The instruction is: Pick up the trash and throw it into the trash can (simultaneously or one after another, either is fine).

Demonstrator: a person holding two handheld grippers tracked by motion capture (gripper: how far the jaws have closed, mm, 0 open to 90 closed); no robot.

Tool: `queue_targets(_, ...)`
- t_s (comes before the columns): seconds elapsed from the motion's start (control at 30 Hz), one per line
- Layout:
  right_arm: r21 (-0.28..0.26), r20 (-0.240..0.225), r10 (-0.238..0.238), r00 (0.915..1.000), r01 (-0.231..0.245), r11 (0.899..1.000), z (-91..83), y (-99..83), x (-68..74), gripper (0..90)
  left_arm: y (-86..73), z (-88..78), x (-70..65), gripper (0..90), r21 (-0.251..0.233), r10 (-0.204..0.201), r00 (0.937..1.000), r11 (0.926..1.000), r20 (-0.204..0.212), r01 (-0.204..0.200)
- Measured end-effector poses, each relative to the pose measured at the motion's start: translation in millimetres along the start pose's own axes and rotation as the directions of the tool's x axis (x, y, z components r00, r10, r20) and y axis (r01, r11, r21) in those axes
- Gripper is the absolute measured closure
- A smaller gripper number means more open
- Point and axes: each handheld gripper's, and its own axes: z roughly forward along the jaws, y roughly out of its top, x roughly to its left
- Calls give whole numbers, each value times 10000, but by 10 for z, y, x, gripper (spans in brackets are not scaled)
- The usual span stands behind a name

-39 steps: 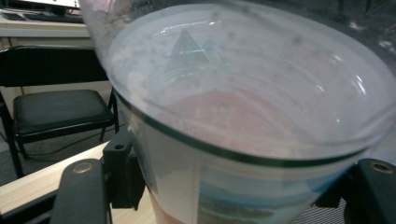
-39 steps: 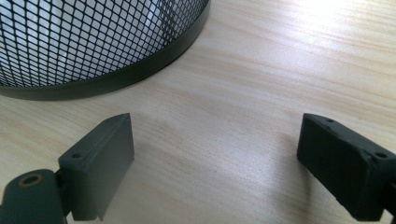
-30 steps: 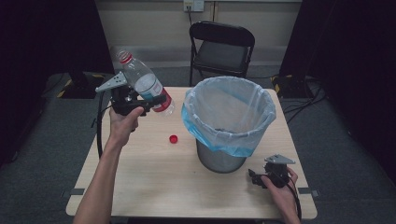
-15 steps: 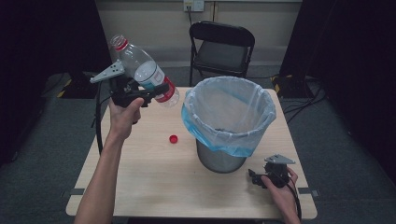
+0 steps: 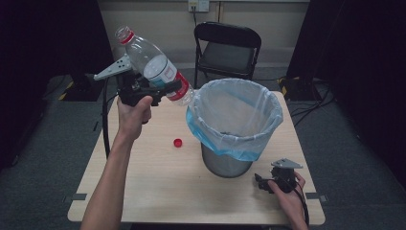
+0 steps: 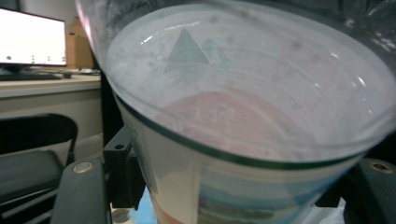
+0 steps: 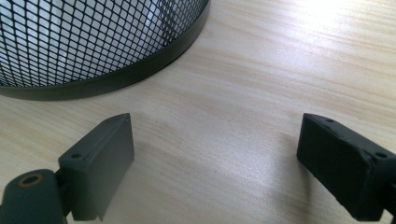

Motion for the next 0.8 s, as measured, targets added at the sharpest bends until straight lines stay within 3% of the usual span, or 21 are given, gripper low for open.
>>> queue_targets(0.1, 2, 1, 2, 10000, -2, 10000, 0, 0, 0, 103, 57, 69, -71, 295, -8, 31, 9997, 10000, 249, -31)
queue_targets(0.17, 2, -2, 0, 10000, 0, 10000, 0, 0, 0, 103, 91, 161, -132, 295, -3, 6, 9977, 10000, 681, -6)
queue_targets(0.3, 2, -2, 0, 10000, 0, 10000, 0, 0, 0, 103, 81, 293, -187, 295, 214, -6, 9954, 9998, 962, -15)
queue_targets(0.6, 2, -2, 1, 10000, -1, 10000, 0, 0, 0, 103, -11, 546, -233, 292, 675, -156, 9912, 9977, 1316, 67)
queue_targets(0.7, 1, -3, 1, 10000, -1, 10000, 0, 0, 0, 103, -53, 705, -264, 290, 934, -272, 9889, 9955, 1458, 136)
queue_targets(0.8, 1, -3, 1, 10000, -1, 10000, 0, 0, 0, 103, -69, 776, -298, 289, 1113, -170, 9894, 9938, 1445, 8)
